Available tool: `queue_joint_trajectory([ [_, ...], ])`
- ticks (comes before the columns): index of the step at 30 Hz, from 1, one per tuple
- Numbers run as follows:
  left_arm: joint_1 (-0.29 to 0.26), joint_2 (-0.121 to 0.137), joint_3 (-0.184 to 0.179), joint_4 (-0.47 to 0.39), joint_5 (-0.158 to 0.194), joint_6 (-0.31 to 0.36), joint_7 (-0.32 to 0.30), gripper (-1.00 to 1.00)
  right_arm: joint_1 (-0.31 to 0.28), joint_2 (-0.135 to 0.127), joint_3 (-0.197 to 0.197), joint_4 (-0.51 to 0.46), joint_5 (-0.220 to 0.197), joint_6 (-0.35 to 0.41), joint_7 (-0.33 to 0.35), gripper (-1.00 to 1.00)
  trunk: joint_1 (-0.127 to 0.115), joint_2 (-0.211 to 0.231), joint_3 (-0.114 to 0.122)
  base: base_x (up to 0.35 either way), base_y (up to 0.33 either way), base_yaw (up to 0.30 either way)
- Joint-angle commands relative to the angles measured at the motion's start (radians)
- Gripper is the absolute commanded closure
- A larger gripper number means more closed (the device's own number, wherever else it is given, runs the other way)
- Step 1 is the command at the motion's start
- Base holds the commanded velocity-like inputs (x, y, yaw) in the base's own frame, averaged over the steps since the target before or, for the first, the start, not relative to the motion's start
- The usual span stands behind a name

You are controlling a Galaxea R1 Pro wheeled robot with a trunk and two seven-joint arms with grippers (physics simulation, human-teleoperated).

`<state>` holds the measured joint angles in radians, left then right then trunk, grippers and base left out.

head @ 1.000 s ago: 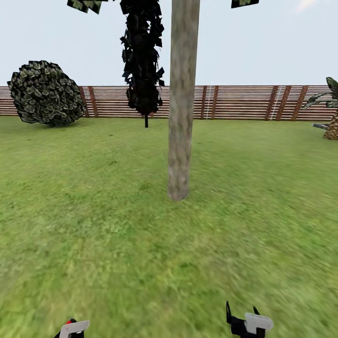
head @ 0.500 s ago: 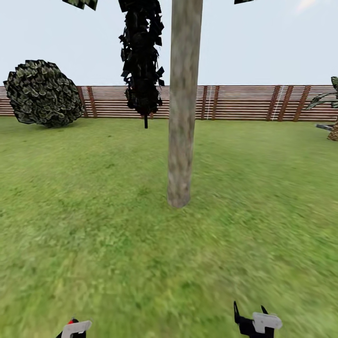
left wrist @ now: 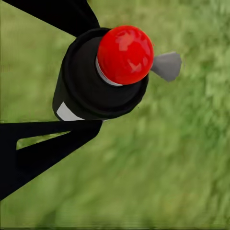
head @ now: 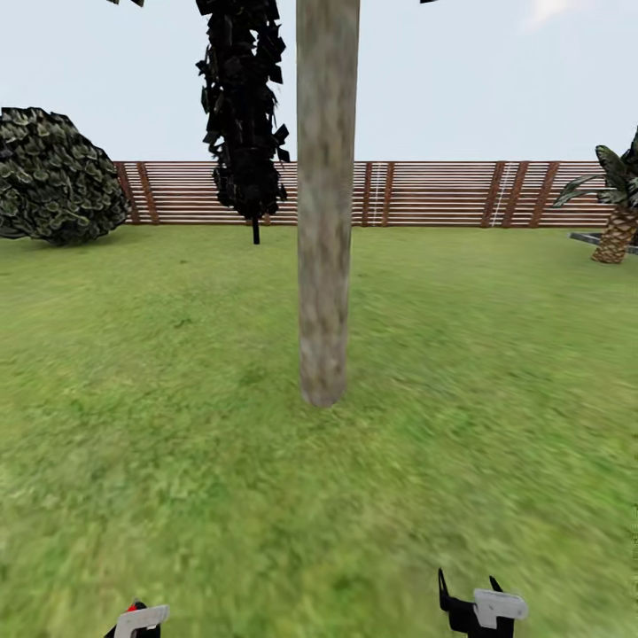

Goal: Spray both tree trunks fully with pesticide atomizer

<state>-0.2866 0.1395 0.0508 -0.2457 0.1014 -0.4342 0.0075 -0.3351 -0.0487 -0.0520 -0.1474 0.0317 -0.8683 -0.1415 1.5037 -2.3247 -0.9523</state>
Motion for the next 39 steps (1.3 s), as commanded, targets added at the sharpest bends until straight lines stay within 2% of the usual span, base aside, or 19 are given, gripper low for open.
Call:
queue_joint_trajectory([
  [1,0.0,0.001,-0.002,0.0,0.009,-0.003,-0.001,1.0,-0.001,0.001,-0.006,0.001,0.004,-0.003,0.0,-1.0,0.0,0.0,-0.001,0.34,-0.031,-0.129],
  [14,0.0,0.003,-0.002,0.002,0.009,-0.003,-0.001,1.0,-0.001,0.009,-0.006,0.002,0.004,-0.003,-0.001,-1.0,0.0,0.0,-0.001,0.296,-0.14,-0.015],
  [23,0.0,0.003,-0.002,0.002,0.009,-0.003,-0.001,1.0,-0.001,0.007,-0.006,0.002,0.003,-0.004,-0.001,-1.0,0.0,0.0,-0.001,0.336,-0.012,0.002],
  [32,0.0,0.002,-0.002,0.002,0.009,-0.003,-0.001,1.0,-0.001,0.007,-0.006,0.002,0.002,-0.005,-0.001,-1.0,0.0,0.0,-0.001,0.34,-0.001,0.199],
  [39,0.0,0.002,-0.002,0.002,0.009,-0.003,-0.001,1.0,-0.001,0.007,-0.007,0.002,0.004,-0.005,-0.001,-1.0,0.0,0.0,-0.001,0.322,-0.093,0.034],
])
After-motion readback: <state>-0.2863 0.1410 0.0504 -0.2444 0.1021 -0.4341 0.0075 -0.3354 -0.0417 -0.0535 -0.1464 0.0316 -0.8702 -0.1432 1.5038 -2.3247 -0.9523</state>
